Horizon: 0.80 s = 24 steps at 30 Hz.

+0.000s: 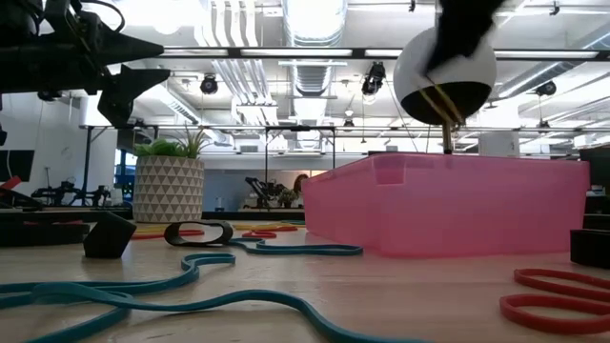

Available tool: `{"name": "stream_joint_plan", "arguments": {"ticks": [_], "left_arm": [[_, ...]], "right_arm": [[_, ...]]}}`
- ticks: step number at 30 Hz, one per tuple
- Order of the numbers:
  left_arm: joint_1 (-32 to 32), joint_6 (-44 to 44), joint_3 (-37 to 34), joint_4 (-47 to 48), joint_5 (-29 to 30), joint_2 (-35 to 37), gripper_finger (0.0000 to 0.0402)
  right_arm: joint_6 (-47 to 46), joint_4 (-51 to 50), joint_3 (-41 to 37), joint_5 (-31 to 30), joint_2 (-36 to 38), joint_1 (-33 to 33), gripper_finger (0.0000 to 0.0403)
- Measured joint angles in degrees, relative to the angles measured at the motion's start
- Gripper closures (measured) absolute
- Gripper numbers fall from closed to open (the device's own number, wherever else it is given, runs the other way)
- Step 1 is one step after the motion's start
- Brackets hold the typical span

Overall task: Pick and place rubber bands into bin
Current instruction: Put the yellow rubber band into the pink bin, then put the black rubber band into the pink bin

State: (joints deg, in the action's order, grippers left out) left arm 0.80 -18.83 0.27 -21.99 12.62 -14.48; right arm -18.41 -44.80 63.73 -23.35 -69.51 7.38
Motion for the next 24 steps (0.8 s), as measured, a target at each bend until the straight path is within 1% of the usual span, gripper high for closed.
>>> {"name": "stream_joint_plan", "arguments": {"ticks": [3,6,9,11,14,16,19,24], "left_arm": [[0.00,-0.01,0.00,0.01,-0.01,0.00,0.0217],[0.00,0.00,0.00,0.01,-0.02,-0.07,0.0217],[0.00,0.00,0.00,0.00,-0.01,-0.06,0.0217],[0.00,-0.01,0.00,0.01,-0.02,-0.02,0.0217],[0.00,0.00,0.00,0.00,-0.02,-0.04,0.0217],[-0.04,-0.01,0.00,0.01,-0.01,-0.07,0.0217],[-0.04,0.00,0.00,0.00,-0.02,-0.07,0.0217],[-0.04,-0.01,0.00,0.02,-0.01,0.00,0.0217]], "right_arm": [[2.91,4.47,5.14,1.91,-1.53,-0.19,0.0395],[3.54,1.92,7.91,5.21,-4.81,-0.53,0.0395],[3.19,-5.80,7.05,8.08,-9.36,-1.06,0.0394],[1.96,-9.82,5.01,8.28,-12.84,-1.22,0.0394],[1.24,-8.40,3.08,8.93,-17.46,-0.59,0.0394],[1.70,-6.91,3.27,11.27,-20.13,0.24,0.0390],[2.10,-7.41,5.21,14.05,-23.48,1.46,0.0372],[2.81,-11.78,7.87,14.35,-24.42,2.68,0.0314]]}}
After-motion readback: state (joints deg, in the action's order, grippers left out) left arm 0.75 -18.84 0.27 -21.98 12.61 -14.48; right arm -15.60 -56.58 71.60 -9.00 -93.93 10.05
